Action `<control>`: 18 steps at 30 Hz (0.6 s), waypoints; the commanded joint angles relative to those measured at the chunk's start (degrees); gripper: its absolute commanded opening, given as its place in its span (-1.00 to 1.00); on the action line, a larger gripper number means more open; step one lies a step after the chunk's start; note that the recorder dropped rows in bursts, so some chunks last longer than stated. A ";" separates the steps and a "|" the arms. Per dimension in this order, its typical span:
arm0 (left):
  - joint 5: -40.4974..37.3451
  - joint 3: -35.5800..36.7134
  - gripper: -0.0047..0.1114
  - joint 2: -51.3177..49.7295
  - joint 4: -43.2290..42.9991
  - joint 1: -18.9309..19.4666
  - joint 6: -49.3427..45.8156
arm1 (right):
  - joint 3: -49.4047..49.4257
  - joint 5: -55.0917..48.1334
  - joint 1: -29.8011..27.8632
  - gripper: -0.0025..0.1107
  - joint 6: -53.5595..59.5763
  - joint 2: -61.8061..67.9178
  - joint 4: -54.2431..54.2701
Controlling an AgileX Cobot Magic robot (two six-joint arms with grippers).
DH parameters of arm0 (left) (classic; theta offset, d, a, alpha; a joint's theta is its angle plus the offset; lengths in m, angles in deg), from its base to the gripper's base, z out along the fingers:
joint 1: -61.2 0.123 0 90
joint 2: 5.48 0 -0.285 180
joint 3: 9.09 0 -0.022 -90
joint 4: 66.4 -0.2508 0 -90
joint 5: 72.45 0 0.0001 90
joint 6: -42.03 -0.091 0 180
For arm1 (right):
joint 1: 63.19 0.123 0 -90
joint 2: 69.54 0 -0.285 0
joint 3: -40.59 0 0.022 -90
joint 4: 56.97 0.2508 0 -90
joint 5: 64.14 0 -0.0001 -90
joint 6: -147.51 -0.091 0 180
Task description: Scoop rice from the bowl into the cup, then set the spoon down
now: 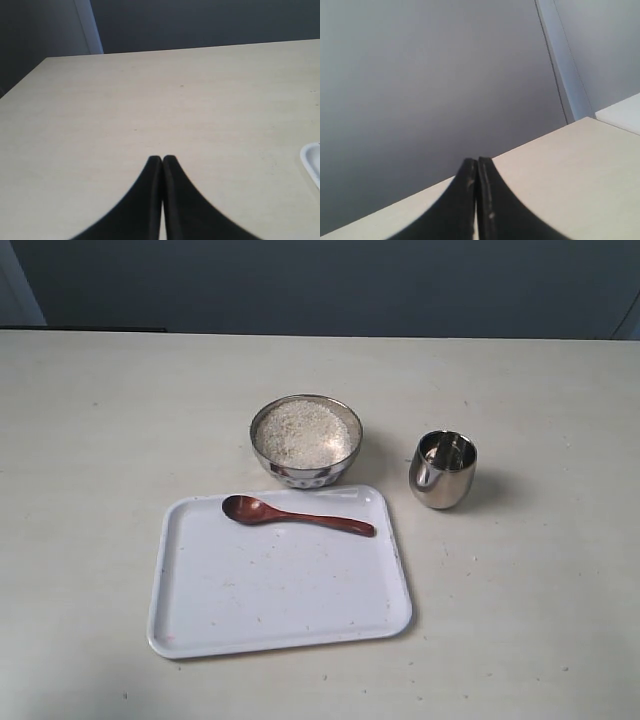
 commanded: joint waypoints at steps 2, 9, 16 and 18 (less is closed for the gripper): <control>0.43 -0.48 -0.91 -0.06 -0.10 -0.10 0.26 | 0.21 0.30 -0.19 -0.96 17.69 -0.22 13.31; 0.43 -0.48 -0.91 -0.06 -0.10 -0.10 0.26 | 0.21 -13.66 -0.19 -0.96 18.98 -0.22 14.56; 0.43 -0.48 -0.91 -0.06 -0.10 -0.10 0.26 | 0.21 -14.71 -0.19 -0.96 18.78 -0.22 14.56; 0.43 -0.48 -0.91 -0.06 -0.10 -0.10 0.26 | 0.21 -14.71 -0.19 -0.96 18.73 -0.22 14.56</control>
